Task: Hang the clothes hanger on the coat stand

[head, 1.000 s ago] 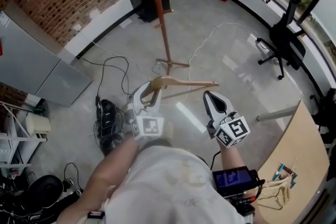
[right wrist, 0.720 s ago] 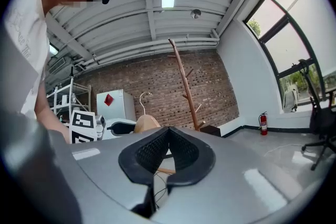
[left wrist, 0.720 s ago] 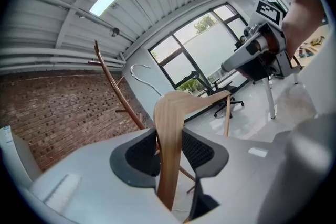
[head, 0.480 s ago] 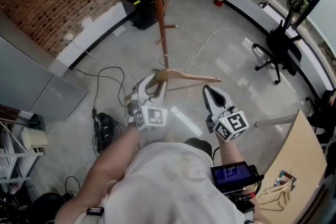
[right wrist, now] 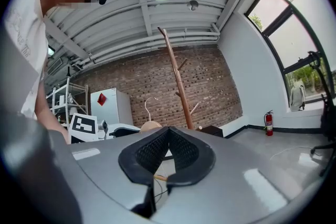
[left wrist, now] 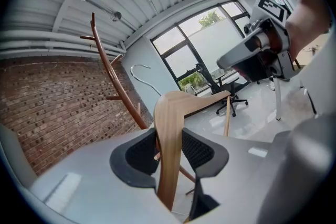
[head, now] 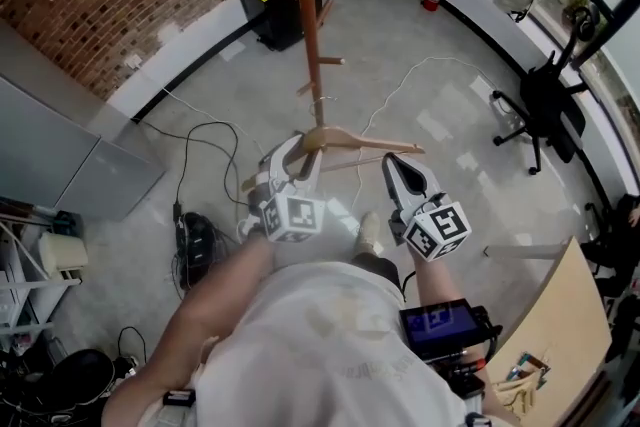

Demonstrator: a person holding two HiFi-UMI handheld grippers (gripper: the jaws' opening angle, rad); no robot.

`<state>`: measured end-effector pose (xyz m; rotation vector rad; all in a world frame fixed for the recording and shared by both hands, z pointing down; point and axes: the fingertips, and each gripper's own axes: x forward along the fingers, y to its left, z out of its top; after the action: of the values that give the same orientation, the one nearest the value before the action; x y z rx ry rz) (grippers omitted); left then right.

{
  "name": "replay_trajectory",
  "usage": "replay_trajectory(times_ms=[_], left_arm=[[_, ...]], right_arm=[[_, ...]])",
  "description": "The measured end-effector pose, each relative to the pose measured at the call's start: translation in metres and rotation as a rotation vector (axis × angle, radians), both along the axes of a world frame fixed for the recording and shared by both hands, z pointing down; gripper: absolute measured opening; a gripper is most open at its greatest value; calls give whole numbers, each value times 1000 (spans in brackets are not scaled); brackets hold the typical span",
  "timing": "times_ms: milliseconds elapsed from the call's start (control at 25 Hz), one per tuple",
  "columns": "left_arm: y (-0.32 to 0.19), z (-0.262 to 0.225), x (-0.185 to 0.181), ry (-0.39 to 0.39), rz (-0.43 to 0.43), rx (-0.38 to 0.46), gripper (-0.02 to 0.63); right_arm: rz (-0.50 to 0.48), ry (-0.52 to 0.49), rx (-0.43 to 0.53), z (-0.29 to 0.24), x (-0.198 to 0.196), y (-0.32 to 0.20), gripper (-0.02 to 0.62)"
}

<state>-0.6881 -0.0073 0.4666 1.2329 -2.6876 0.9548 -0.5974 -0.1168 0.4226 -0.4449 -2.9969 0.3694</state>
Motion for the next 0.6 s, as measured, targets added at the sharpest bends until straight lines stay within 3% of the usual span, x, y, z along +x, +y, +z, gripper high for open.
replay_trajectory(times_ms=[440, 600], left_arm=[[-55, 32, -58, 32, -129, -53, 152], [-72, 47, -81, 82, -197, -43, 153]], right_arm=[[-161, 3, 19, -2, -96, -64, 14], [-215, 20, 17, 3, -118, -81, 14]])
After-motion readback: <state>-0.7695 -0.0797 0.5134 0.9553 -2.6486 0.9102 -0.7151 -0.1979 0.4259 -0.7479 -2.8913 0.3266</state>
